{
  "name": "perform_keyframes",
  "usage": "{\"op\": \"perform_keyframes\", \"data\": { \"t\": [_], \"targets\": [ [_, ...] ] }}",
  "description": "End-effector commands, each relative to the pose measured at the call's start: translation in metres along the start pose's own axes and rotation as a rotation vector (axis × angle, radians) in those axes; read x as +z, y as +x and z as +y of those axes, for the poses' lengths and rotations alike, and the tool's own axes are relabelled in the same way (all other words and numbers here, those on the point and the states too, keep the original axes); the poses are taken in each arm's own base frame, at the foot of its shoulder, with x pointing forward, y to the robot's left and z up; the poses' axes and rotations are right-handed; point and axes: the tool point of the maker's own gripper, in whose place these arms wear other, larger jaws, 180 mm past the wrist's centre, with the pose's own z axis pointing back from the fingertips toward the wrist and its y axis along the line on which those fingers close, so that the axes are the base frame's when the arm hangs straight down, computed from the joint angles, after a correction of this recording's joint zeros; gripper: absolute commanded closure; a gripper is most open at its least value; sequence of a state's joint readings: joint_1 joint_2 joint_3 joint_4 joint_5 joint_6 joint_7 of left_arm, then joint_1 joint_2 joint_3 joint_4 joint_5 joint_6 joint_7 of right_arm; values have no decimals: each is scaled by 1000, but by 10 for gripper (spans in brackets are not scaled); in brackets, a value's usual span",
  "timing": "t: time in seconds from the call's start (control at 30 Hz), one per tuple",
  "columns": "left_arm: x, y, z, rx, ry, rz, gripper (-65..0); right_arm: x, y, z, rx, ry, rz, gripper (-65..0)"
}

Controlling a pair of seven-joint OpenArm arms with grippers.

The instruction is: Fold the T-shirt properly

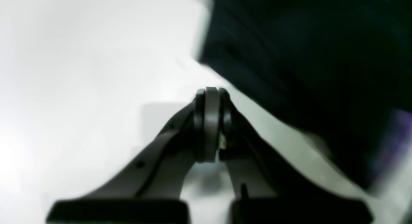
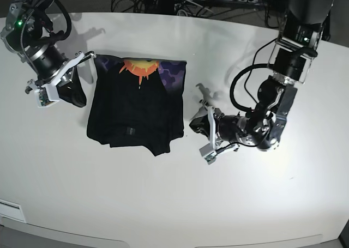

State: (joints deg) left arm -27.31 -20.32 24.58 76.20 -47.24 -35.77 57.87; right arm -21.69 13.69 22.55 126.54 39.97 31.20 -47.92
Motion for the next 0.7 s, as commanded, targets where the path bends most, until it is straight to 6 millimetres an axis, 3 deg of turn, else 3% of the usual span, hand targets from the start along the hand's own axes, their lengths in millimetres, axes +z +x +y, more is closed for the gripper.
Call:
{"op": "perform_keyframes", "data": {
  "t": [0.0,0.07,0.17,0.3,0.5,0.67],
  "targets": [
    [24,33,-9,-52,-28,-110,0,10,12,0,-2,-8,-43,0],
    [54,37,-30,-97,-68,-158,0,24,13,-2,-31,-29,-48,0],
    [90,23,-46,-174,-45,-172,0,46,11,6,-65,-21,-37,0],
    [126,2,-73,-202,-19,-192,0,68,-19,3,-117,-52,53,0],
    [164,-31,-121,-220,31,-185,0,100,-52,9,-230,-57,169,0],
    [173,-69,-162,-104,0,-130,0,125,-89,32,-328,-35,309,0]
  ]
}}
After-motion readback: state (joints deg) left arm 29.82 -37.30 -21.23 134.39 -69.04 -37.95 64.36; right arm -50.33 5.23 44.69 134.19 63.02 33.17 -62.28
